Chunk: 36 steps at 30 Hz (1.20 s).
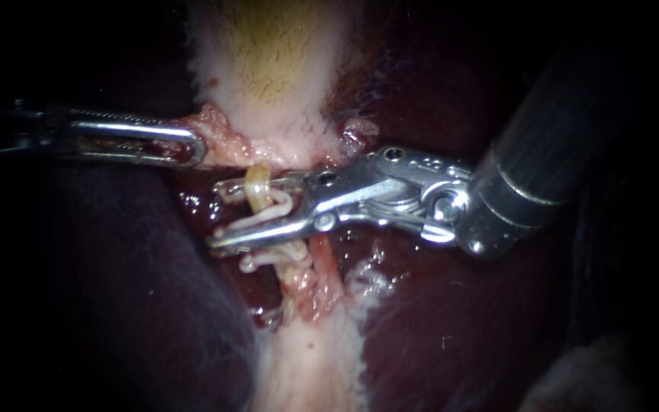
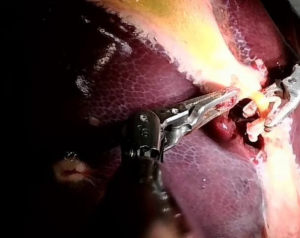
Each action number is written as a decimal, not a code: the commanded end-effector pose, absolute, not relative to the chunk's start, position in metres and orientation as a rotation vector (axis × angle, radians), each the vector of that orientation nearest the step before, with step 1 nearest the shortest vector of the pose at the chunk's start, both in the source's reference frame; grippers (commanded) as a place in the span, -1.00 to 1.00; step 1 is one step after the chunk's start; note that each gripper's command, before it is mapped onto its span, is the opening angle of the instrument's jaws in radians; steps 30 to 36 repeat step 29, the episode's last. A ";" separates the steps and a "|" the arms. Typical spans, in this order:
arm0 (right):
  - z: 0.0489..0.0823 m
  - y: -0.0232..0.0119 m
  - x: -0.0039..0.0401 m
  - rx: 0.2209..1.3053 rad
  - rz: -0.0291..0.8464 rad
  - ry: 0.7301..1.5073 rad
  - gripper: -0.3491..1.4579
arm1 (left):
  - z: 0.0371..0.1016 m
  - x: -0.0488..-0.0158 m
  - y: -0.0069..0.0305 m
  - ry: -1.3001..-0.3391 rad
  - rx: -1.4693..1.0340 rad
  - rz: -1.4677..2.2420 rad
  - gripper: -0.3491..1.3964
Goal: Clipping third clip left tube
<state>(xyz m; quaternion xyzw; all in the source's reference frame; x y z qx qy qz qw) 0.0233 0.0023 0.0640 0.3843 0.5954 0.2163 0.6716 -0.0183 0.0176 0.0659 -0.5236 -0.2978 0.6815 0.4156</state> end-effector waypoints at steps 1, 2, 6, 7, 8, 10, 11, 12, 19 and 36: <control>0.0640 0.0023 0.0233 0.869 0.488 1.340 -0.45 | 0.0659 -0.0183 0.0176 -0.748 -1.315 1.711 -1.00; 0.0640 0.0023 0.0233 0.873 0.494 1.341 -0.49 | 0.0660 -0.0183 0.0176 -0.748 -1.315 1.711 -1.00; 0.0640 0.0023 0.0230 0.878 0.495 1.330 -0.66 | 0.0660 -0.0183 0.0176 -0.748 -1.315 1.712 -1.00; 0.0640 0.0023 0.0230 0.882 0.500 1.327 -0.70 | 0.0660 -0.0183 0.0176 -0.748 -1.315 1.712 -1.00; 0.0641 0.0024 0.0229 0.883 0.499 1.328 -0.75 | 0.0660 -0.0183 0.0176 -0.748 -1.315 1.712 -1.00; 0.0641 0.0024 0.0227 0.898 0.519 1.319 -0.95 | 0.0660 -0.0183 0.0176 -0.748 -1.315 1.712 -1.00; 0.0641 0.0024 0.0226 0.922 0.530 1.310 -1.00 | 0.0660 -0.0183 0.0176 -0.748 -1.315 1.712 -1.00; 0.0641 0.0025 0.0225 0.953 0.543 1.292 -1.00 | 0.0660 -0.0183 0.0176 -0.748 -1.315 1.712 -1.00; 0.0641 0.0024 0.0224 0.983 0.504 1.251 -1.00 | 0.0660 -0.0183 0.0176 -0.748 -1.315 1.712 -1.00; 0.0643 0.0024 0.0223 0.981 0.504 1.251 -1.00 | 0.0660 -0.0183 0.0177 -0.749 -1.315 1.711 -1.00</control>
